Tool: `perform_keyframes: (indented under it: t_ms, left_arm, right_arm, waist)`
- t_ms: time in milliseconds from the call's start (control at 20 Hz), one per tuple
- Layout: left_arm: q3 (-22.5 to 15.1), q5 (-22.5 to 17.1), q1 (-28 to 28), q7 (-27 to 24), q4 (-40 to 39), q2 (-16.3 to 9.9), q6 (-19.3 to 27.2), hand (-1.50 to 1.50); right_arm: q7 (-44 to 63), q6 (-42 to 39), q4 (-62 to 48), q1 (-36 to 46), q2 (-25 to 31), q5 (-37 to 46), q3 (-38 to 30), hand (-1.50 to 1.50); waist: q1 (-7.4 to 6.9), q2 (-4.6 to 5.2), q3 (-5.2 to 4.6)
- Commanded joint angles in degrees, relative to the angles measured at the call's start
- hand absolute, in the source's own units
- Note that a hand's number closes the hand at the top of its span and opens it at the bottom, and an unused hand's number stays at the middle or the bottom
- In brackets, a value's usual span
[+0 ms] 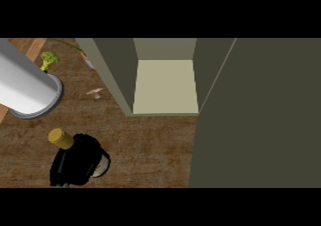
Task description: Pick up the wine, place it into the cabinet and close the cabinet
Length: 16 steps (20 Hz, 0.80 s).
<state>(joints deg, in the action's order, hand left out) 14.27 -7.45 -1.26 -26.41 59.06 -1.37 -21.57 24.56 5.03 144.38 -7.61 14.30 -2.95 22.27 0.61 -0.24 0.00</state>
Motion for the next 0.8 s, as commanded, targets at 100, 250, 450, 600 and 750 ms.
perform_keyframes:
  t_ms: [100, 250, 450, 600, 750]
  left_arm:
    - [3.4, -2.3, 1.6, -8.9, 0.5, 1.3, 2.4, 1.50]
    - [-0.6, -4.7, 3.7, -12.0, 3.0, 1.3, 3.2, 1.50]
    - [-7.5, -10.0, 5.2, -7.3, 10.6, 1.4, 4.2, 1.50]
    - [-12.3, -9.9, 6.7, -5.9, 15.1, 1.4, 8.5, 1.50]
    - [-15.4, -11.7, 7.0, 1.6, 23.4, 1.4, 13.0, 1.50]
  right_arm:
    - [8.5, 1.8, 12.5, 0.2, -0.1, -3.4, -0.4, -1.50]
    - [6.9, 1.3, 12.7, -1.6, -0.2, -0.5, 1.9, -1.50]
    - [5.5, 0.4, 10.0, -0.3, -0.1, -2.8, -1.6, -1.50]
    - [8.9, 2.5, 12.9, 0.6, -1.2, -0.1, 1.7, -1.50]
    - [4.5, 1.2, 10.8, -3.1, -1.2, 1.3, 3.5, -1.50]
  waist:
    - [-0.24, 0.04, -0.08]
    - [-0.12, -0.08, -0.04]
    - [-0.35, -0.03, 0.03]
    - [-0.14, -0.18, -0.03]
    - [0.00, -0.23, 0.06]
